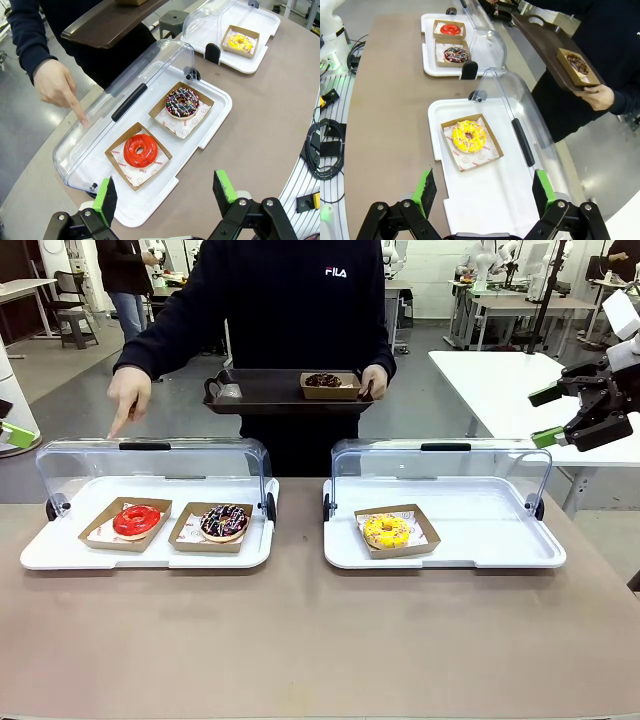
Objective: Provide the desired donut to the person.
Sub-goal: Pick up and lift the Paper togo box containing the Donut pointed at by the person.
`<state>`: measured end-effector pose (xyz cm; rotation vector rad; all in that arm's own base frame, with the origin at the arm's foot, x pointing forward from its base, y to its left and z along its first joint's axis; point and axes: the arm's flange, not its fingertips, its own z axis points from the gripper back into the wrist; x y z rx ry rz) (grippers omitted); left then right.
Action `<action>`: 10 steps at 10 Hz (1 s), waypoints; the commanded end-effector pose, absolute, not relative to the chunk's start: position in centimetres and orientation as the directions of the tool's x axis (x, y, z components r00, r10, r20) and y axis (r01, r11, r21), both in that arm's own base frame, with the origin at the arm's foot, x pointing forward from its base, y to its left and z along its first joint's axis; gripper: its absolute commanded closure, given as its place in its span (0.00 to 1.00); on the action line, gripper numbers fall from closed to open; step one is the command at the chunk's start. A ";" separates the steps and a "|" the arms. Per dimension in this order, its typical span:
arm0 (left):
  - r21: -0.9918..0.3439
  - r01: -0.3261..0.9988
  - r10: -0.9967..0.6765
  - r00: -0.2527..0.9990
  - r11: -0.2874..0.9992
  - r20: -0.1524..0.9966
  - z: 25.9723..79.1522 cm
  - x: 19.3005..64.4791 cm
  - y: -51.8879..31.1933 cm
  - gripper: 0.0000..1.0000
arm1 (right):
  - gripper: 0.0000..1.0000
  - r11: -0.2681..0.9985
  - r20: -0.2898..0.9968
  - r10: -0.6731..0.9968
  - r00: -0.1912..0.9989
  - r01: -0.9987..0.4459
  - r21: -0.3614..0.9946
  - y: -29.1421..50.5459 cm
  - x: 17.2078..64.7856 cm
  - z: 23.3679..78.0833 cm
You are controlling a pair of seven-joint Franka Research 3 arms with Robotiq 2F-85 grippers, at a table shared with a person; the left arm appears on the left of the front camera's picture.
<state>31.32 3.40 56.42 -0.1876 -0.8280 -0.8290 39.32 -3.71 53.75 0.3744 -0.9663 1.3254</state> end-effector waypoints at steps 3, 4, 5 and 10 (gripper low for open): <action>0.151 0.715 -0.572 0.395 0.683 0.719 56.4 31.3 3.4 0.00 | 0.00 0.249 0.770 0.634 -0.072 -0.924 -0.291 -3.7 39.3 53.8; 0.151 0.715 -0.572 0.395 0.683 0.719 56.4 31.3 3.4 0.00 | 0.00 0.249 0.770 0.634 -0.072 -0.924 -0.291 -3.7 39.3 53.8; 0.151 0.715 -0.572 0.395 0.683 0.719 56.4 31.3 3.4 0.00 | 0.00 0.249 0.770 0.634 -0.072 -0.924 -0.291 -3.7 39.3 53.8; 0.219 0.877 -0.861 0.321 0.428 0.394 49.9 32.5 5.6 0.00 | 0.00 0.249 0.770 0.634 -0.072 -0.924 -0.291 -3.7 39.3 53.8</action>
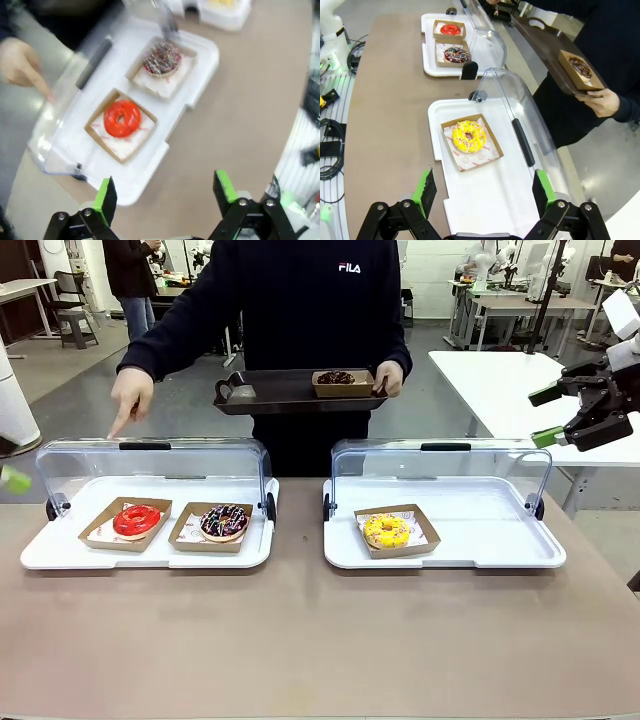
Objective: Provide the desired donut to the person.
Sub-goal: Pick up and lift the Paper togo box containing the Donut pointed at by the person.
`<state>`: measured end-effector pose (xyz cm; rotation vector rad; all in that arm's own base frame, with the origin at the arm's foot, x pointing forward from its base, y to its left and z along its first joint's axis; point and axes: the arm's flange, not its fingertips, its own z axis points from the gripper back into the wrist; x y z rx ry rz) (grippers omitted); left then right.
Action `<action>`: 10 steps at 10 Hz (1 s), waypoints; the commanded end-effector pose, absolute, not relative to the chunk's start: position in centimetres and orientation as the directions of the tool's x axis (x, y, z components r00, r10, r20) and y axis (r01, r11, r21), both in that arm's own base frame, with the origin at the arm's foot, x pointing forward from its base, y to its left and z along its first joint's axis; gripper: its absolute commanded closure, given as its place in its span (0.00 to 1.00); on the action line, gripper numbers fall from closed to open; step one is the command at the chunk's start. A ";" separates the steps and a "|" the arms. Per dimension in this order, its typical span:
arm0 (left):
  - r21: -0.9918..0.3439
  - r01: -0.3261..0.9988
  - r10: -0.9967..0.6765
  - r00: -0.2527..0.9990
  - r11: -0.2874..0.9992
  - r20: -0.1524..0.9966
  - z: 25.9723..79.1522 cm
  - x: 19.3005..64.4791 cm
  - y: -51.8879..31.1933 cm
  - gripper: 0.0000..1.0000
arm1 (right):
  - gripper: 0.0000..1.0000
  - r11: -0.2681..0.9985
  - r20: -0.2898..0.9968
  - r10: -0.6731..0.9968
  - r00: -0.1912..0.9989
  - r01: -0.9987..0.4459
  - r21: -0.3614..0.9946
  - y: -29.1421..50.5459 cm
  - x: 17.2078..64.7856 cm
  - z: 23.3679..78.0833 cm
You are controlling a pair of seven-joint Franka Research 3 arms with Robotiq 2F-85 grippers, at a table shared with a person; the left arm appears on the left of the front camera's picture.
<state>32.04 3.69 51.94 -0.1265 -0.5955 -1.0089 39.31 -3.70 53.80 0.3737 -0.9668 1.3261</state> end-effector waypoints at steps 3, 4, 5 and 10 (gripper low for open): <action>0.070 0.963 -0.919 0.224 0.259 0.325 41.4 35.8 6.9 0.00 | 0.00 0.249 0.770 0.634 -0.072 -0.924 -0.291 -3.7 39.3 53.8; 0.128 0.962 -0.928 0.191 0.242 0.320 39.8 36.9 6.8 0.00 | 0.00 0.249 0.770 0.634 -0.072 -0.924 -0.291 -3.7 39.3 53.8; 0.191 0.950 -0.939 0.187 0.248 0.289 38.3 38.0 6.6 0.00 | 0.00 0.249 0.770 0.634 -0.072 -0.924 -0.291 -3.7 39.3 53.8; 0.207 0.955 -0.958 0.160 0.211 0.238 34.6 39.3 4.3 0.00 | 0.00 0.249 0.770 0.634 -0.072 -0.924 -0.291 -3.7 39.3 53.8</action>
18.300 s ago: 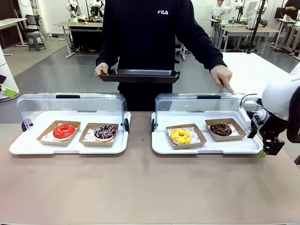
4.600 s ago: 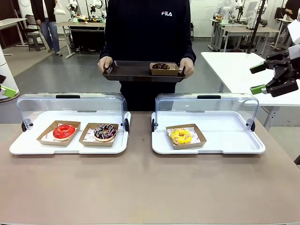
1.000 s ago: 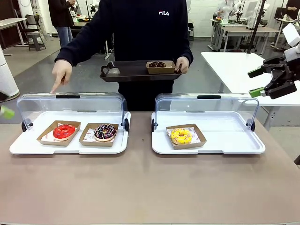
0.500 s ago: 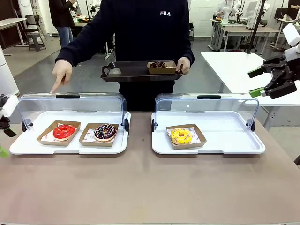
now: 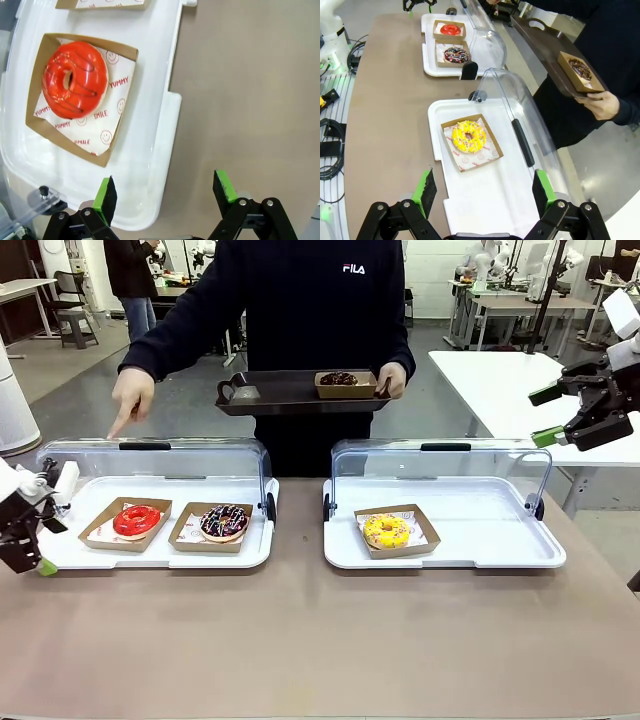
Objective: Provide the desired donut to the person.
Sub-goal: Pick up and lift the Paper togo box containing the Donut pointed at by the person.
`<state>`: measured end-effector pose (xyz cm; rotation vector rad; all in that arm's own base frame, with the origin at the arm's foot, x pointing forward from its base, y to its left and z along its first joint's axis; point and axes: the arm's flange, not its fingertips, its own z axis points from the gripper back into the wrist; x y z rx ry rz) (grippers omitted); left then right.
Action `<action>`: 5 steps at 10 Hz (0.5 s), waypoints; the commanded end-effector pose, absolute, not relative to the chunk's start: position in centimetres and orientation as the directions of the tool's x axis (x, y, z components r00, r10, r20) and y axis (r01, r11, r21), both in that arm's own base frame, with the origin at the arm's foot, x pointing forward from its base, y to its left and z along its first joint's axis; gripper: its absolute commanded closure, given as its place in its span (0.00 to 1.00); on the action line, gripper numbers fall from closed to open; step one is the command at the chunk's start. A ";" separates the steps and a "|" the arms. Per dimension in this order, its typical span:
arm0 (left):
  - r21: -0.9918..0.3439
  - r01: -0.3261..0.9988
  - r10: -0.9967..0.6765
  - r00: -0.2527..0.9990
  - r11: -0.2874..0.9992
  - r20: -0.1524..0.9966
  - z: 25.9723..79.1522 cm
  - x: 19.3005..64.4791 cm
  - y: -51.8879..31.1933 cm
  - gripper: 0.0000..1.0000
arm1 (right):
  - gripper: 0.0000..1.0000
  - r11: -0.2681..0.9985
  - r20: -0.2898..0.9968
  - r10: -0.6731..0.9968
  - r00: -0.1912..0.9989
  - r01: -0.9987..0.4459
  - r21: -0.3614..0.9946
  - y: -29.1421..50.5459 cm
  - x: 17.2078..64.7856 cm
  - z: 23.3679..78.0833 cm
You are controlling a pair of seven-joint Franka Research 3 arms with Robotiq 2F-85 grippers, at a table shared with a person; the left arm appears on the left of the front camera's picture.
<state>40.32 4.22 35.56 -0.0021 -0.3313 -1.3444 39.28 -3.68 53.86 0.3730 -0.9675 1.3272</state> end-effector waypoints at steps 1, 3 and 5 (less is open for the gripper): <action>0.232 0.955 -0.966 0.134 0.185 0.220 34.2 40.0 3.5 0.00 | 0.00 0.249 0.770 0.634 -0.072 -0.924 -0.291 -3.7 39.3 53.8; 0.244 0.955 -0.970 0.115 0.166 0.212 34.1 41.3 2.6 0.00 | 0.00 0.249 0.770 0.634 -0.072 -0.924 -0.291 -3.7 39.3 53.8; 0.304 0.939 -0.971 0.093 0.158 0.219 34.1 42.9 2.7 0.00 | 0.00 0.249 0.770 0.634 -0.072 -0.924 -0.291 -3.7 39.3 53.8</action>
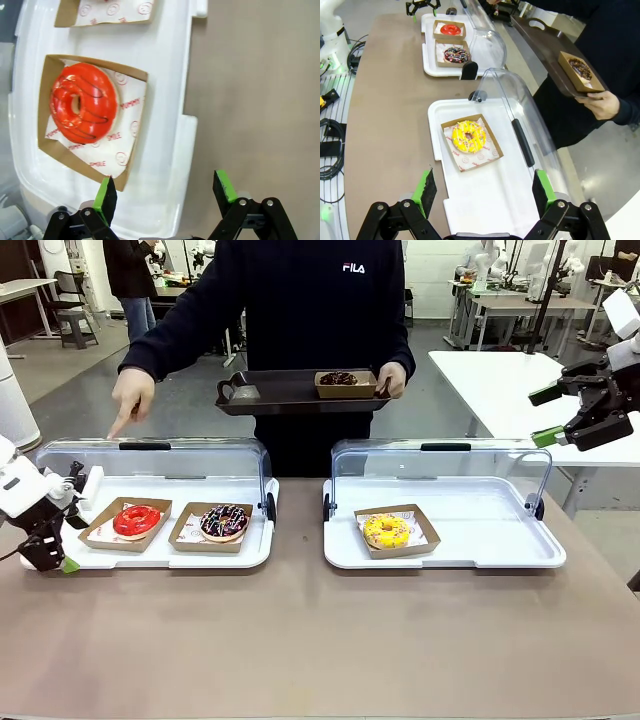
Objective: Provide the desired donut to the person.
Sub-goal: Pick up and lift the Paper togo box containing the Donut pointed at by the person.
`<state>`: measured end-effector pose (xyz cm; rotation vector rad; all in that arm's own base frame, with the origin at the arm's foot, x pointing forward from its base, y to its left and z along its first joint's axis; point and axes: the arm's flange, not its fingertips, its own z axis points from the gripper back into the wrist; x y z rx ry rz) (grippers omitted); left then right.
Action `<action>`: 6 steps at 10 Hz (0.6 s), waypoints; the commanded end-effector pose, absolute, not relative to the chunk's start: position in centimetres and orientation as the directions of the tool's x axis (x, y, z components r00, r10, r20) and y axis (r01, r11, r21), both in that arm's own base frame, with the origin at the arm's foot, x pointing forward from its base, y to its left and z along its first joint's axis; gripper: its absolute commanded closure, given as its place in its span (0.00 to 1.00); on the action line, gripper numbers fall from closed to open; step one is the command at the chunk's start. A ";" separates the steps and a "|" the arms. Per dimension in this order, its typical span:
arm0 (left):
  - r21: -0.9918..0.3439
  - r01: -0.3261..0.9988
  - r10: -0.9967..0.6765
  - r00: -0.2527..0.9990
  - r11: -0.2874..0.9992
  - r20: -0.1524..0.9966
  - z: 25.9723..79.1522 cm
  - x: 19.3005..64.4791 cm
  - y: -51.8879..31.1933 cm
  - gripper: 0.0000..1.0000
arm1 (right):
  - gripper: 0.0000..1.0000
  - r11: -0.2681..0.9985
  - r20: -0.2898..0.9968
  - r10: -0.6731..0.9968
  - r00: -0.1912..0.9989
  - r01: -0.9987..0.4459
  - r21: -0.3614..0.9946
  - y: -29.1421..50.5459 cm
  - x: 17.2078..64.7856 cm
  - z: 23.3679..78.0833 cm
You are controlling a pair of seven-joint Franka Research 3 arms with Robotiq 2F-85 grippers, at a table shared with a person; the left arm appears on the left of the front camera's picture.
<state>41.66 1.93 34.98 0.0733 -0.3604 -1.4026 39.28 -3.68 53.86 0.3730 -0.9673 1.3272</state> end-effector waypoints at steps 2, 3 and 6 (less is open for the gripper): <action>0.309 0.936 -0.962 0.085 0.167 0.261 34.2 44.0 2.7 0.00 | 0.00 0.249 0.770 0.634 -0.072 -0.924 -0.291 -3.7 39.3 53.8; 0.315 0.932 -0.959 0.093 0.178 0.269 34.0 44.5 2.6 0.00 | 0.00 0.249 0.770 0.634 -0.072 -0.924 -0.291 -3.7 39.3 53.8; 0.304 0.934 -0.965 0.114 0.186 0.237 35.3 43.1 2.2 0.00 | 0.00 0.249 0.770 0.634 -0.072 -0.924 -0.291 -3.7 39.3 53.8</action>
